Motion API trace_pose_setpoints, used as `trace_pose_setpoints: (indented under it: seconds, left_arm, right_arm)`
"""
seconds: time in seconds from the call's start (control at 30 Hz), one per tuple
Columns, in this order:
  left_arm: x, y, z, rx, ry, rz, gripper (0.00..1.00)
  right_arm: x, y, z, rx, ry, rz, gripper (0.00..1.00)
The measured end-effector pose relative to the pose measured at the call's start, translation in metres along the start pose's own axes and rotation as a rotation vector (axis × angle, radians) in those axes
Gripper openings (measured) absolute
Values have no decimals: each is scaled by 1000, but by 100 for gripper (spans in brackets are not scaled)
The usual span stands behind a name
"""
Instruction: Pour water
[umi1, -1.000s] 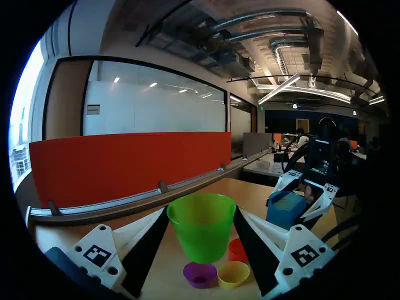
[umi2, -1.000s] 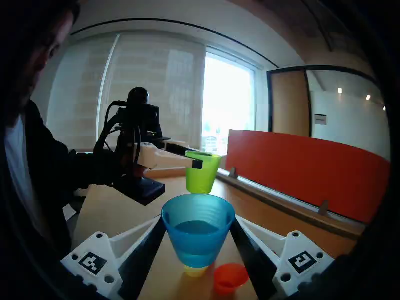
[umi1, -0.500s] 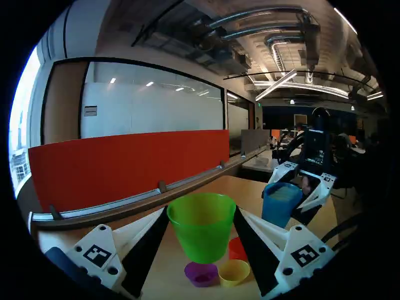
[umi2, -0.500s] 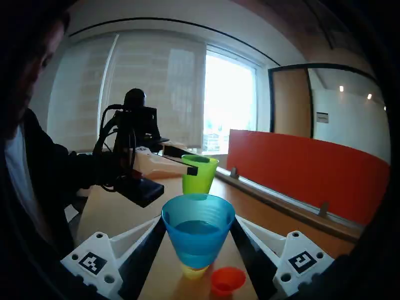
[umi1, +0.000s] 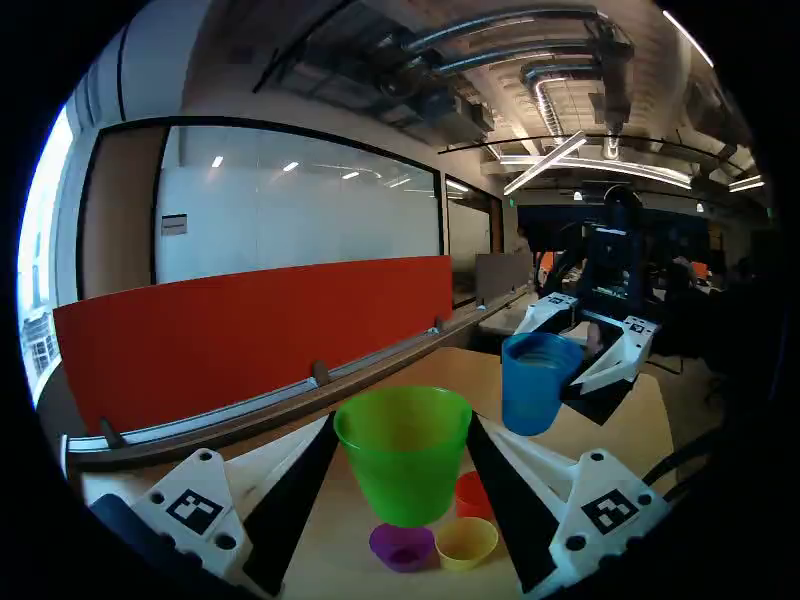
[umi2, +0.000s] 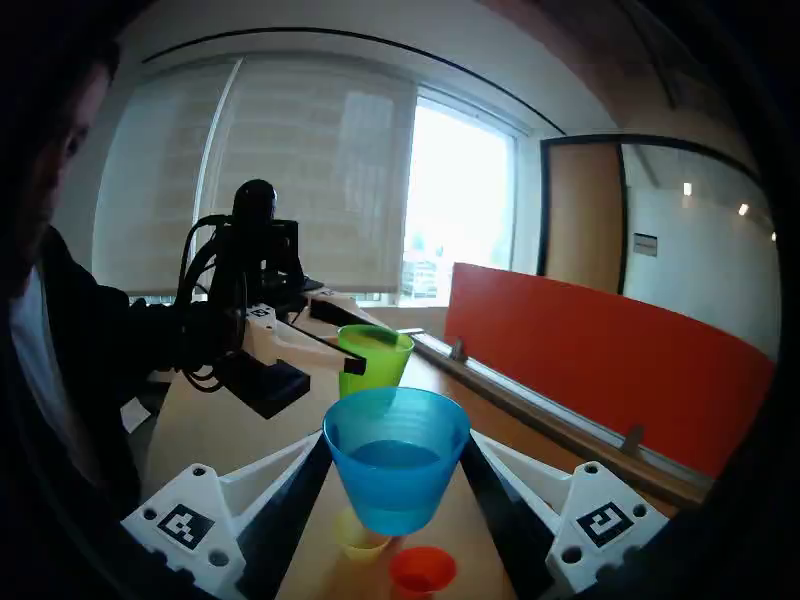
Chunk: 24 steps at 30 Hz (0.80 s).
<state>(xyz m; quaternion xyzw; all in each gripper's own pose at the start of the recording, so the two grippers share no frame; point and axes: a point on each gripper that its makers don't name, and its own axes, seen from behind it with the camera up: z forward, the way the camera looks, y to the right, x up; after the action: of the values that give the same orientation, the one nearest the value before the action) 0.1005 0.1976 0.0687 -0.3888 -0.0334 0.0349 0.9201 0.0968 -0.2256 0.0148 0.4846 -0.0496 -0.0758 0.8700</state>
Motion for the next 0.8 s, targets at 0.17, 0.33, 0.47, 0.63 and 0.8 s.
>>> trace_pose_setpoints:
  seconds: [0.17,0.33,0.47,0.63,0.8]
  left_arm:
    - [2,3,0,-9,-13,19,89]
    - [-1,4,0,-16,-26,18,89]
    - [-1,4,0,-15,-27,19,89]
    - [0,7,0,-28,-26,8,89]
    - [-2,9,1,-33,-28,-1,89]
  right_arm:
    - [10,8,2,-9,-10,-39,90]
    - [15,11,5,-18,-27,-96,90]
    - [17,12,7,-23,-37,-137,90]
    - [22,18,10,-38,-40,-182,90]
    - [28,23,12,-47,-42,-216,90]
